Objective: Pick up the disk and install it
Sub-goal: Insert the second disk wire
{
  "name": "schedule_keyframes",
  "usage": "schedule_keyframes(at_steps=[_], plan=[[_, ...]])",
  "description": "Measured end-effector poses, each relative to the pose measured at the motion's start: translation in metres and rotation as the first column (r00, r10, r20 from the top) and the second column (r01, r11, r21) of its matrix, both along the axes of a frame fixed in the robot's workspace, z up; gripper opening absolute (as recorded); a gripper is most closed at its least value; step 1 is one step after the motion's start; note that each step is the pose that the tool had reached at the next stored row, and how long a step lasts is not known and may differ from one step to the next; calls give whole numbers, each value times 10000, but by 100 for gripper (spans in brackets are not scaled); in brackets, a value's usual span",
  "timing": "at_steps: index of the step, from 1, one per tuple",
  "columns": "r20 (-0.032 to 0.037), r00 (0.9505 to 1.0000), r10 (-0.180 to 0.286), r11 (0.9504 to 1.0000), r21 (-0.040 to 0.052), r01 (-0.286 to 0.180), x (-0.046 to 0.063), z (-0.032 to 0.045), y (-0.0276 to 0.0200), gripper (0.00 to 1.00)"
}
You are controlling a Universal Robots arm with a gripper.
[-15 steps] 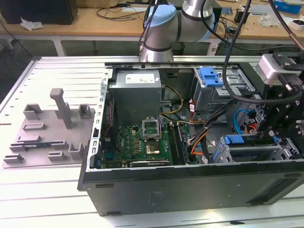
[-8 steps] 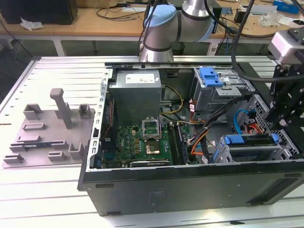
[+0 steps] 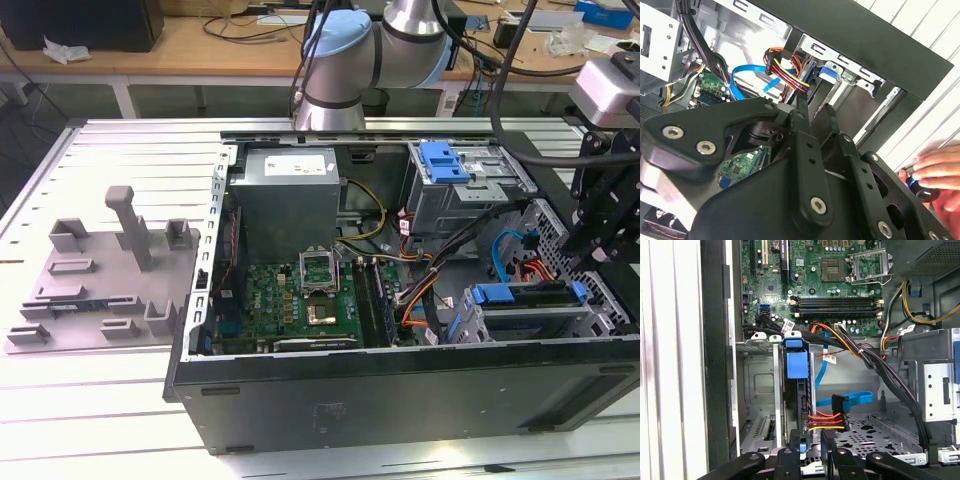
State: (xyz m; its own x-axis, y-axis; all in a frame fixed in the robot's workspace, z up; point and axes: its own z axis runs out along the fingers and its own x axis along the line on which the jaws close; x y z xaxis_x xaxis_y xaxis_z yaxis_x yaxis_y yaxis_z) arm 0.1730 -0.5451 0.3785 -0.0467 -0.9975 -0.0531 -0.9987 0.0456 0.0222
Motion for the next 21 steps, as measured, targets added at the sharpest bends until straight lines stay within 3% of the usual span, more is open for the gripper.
schedule_keyframes(at_steps=[10,11,12,17,18,19,21], plan=[[0,10000,1,10000,-26,-1,0,5,3,31],[-1,10000,-1,9999,-141,1,0,3,17,31],[-7,10000,0,9990,-436,0,0,5,47,31],[-17,10000,0,9958,-913,-1,0,10,111,31],[-18,10000,0,9937,-1122,-2,0,13,175,31],[-18,10000,0,9919,-1271,-2,1,15,228,31],[-17,10000,-1,9892,-1465,-2,0,16,289,31]])
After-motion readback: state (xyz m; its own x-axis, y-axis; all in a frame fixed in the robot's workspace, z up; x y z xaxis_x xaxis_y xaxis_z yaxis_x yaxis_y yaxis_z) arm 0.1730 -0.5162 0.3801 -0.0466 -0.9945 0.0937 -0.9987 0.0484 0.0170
